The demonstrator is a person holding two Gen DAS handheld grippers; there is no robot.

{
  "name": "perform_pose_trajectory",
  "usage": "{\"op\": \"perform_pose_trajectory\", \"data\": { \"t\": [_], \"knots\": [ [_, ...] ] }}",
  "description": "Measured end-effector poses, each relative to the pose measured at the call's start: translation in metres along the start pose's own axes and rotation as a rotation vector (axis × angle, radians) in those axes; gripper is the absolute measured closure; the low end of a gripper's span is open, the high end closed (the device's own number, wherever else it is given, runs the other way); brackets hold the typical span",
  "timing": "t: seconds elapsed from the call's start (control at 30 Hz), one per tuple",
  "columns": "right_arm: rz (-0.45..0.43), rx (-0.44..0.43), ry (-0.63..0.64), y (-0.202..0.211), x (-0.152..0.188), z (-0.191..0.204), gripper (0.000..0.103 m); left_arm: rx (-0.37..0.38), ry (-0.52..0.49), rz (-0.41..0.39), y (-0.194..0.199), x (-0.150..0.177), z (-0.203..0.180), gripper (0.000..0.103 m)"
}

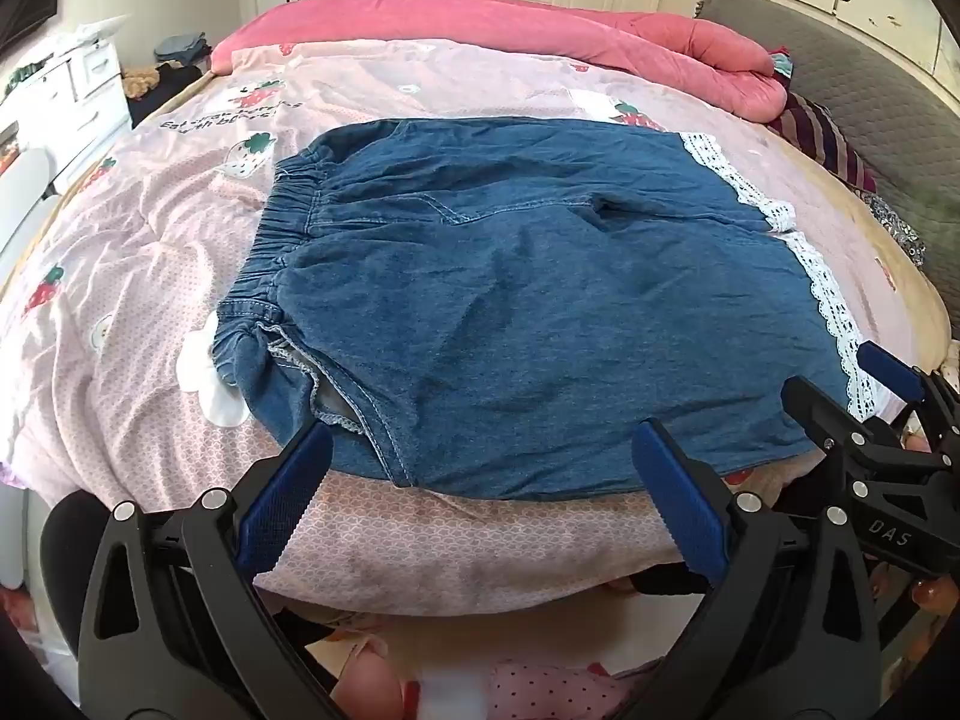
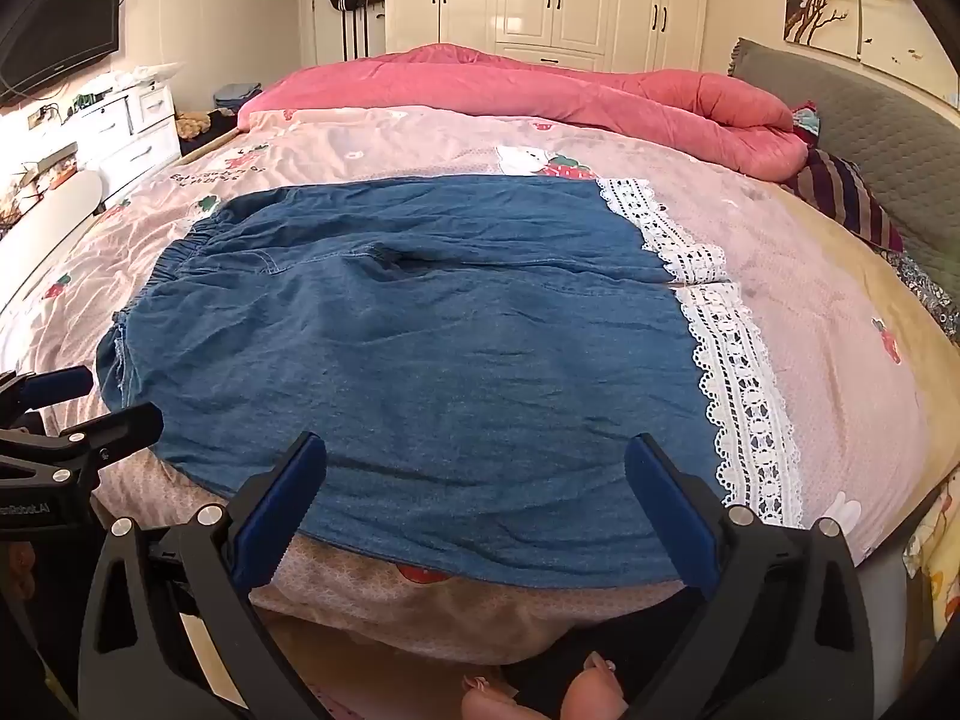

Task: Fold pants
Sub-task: 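Move both grippers over the blue denim pants lying flat on the bed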

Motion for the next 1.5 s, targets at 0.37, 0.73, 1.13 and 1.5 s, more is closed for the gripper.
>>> {"op": "perform_pose_trajectory", "data": {
  "t": [0.37, 0.73, 1.13, 1.5],
  "knots": [
    [-0.002, 0.001, 0.0, 0.001, 0.0, 0.001, 0.004, -0.002, -0.002, -0.002, 0.002, -0.005, -0.003, 0.009],
    [0.0, 0.001, 0.002, 0.0, 0.0, 0.001, 0.004, -0.001, -0.004, -0.009, 0.001, -0.001, 0.001, 0.009],
    [0.014, -0.005, 0.002, -0.009, -0.002, 0.001, 0.004, -0.017, -0.006, -0.048, -0.003, -0.004, 0.005, 0.009],
    [0.018, -0.031, 0.054, -0.028, -0.022, 0.001, 0.004, 0.005, 0.032, -0.052, -0.012, -0.03, 0.026, 0.009]
  ]
}}
Point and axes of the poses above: each gripper's, at about its wrist camera, not at the fingertips, and y roughly against the way its jaws point, z to its left, x to its underside, the point moved 1 cm from there along -y, roughly the way its jaws point, and after that the axes turned 4 degrees about y, right-handed, at the moved point
